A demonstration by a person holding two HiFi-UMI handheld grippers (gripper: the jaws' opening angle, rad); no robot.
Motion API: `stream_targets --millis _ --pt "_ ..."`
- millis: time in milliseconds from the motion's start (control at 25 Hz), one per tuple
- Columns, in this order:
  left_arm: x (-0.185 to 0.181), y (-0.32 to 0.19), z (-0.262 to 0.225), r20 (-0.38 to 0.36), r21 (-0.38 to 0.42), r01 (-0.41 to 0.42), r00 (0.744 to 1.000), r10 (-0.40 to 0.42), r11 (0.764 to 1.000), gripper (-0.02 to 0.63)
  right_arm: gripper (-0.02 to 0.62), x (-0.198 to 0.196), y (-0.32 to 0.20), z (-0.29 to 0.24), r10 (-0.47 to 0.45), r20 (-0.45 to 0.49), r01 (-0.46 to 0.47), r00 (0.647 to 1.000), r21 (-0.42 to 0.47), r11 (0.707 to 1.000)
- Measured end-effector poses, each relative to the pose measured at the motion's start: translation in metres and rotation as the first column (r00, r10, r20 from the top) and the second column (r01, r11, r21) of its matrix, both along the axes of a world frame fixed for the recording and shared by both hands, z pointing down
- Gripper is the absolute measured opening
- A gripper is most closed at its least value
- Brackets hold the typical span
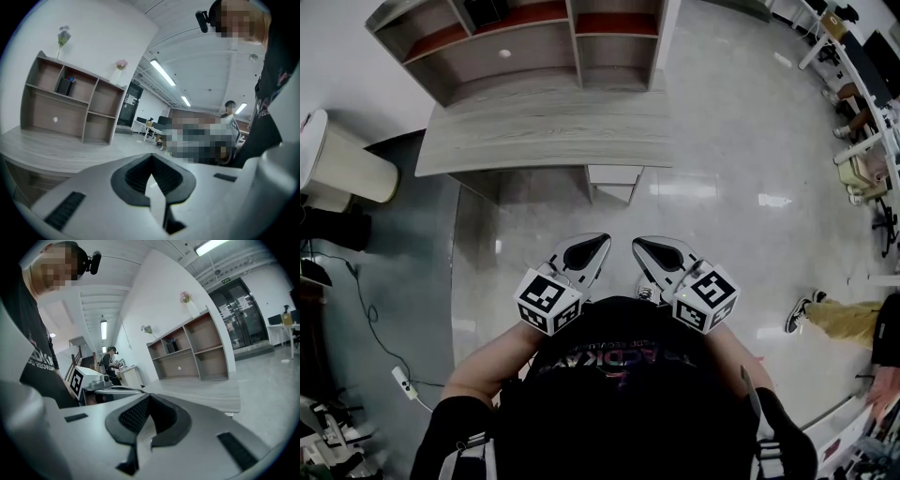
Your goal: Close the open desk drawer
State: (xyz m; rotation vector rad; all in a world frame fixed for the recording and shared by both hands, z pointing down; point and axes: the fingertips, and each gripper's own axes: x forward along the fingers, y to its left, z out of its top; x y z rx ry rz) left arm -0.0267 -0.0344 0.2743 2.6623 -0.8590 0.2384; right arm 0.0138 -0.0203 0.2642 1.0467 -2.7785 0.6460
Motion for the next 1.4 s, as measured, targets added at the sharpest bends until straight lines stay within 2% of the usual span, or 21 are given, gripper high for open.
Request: stream_targets --millis 1400 --pt "0.004 -0.004 0.010 0.019 -0.022 -0.003 1.000 0.003 1.000 0.009 0.017 -0.004 -0.002 0.008 -0.027 -0.005 0.027 1.000 -0.012 1.000"
